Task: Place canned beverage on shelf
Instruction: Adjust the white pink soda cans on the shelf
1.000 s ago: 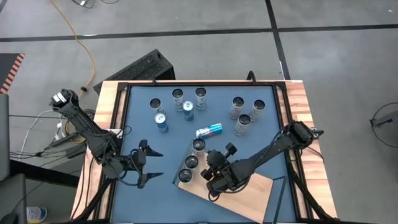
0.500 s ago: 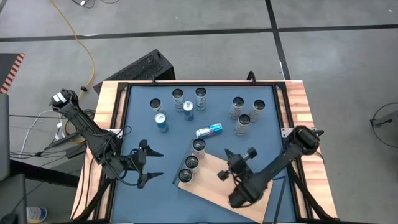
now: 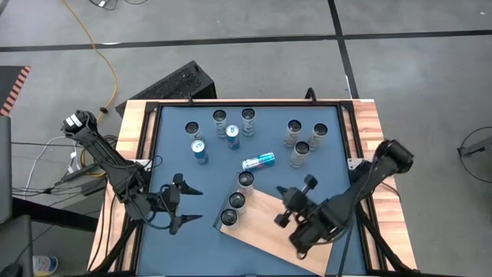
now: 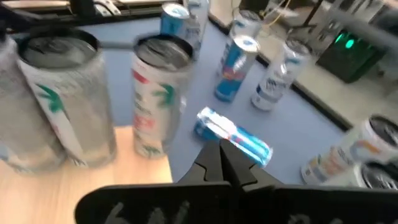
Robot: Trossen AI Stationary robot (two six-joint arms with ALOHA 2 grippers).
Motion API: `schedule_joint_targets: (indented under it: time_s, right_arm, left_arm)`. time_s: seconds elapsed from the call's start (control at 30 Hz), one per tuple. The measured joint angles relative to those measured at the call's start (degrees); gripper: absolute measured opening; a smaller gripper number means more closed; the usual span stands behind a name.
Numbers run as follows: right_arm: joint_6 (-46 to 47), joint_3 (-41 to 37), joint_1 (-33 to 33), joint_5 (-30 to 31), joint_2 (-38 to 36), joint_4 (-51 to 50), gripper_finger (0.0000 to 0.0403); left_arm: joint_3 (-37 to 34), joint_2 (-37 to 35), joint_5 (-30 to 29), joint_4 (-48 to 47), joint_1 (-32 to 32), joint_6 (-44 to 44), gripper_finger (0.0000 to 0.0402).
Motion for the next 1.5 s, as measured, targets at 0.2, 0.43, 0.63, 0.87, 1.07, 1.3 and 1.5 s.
schedule_joint_targets:
  time_s: [0.2,0.43,0.63,0.87,1.07,1.3,1.5]
  right_arm:
    - [-2.12,-20.81,-0.16,-1.71,-12.54,22.26,0.0]
    - [-14.68,-36.84,-6.0,-3.29,-15.64,58.94,0.0]
    - [-19.69,-36.61,-11.35,-4.34,-10.37,67.03,0.0]
    - [-19.66,-34.5,-13.95,-7.11,-3.76,69.12,0.0]
    - [-19.73,-32.4,-14.41,-8.55,-0.66,69.31,0.0]
    - [-23.11,-32.09,-15.5,-12.47,-0.62,71.87,0.0]
    - [-25.76,-32.09,-16.29,-15.53,-0.62,75.18,0.0]
  left_arm:
    - [0.0,0.0,0.52,0.1,0.0,0.0,0.0348]
    - [0.0,0.0,0.74,0.12,0.0,0.68,0.0348]
    - [0.0,0.0,0.39,-0.02,0.0,0.6,0.0348]
    - [0.0,0.0,0.39,-0.3,0.0,1.42,0.0348]
    - [0.0,0.0,0.39,-0.36,0.0,1.88,0.0348]
    - [0.0,0.0,0.39,-0.34,0.0,2.1,0.0348]
    - [0.0,0.0,0.39,-0.34,0.0,2.1,0.0348]
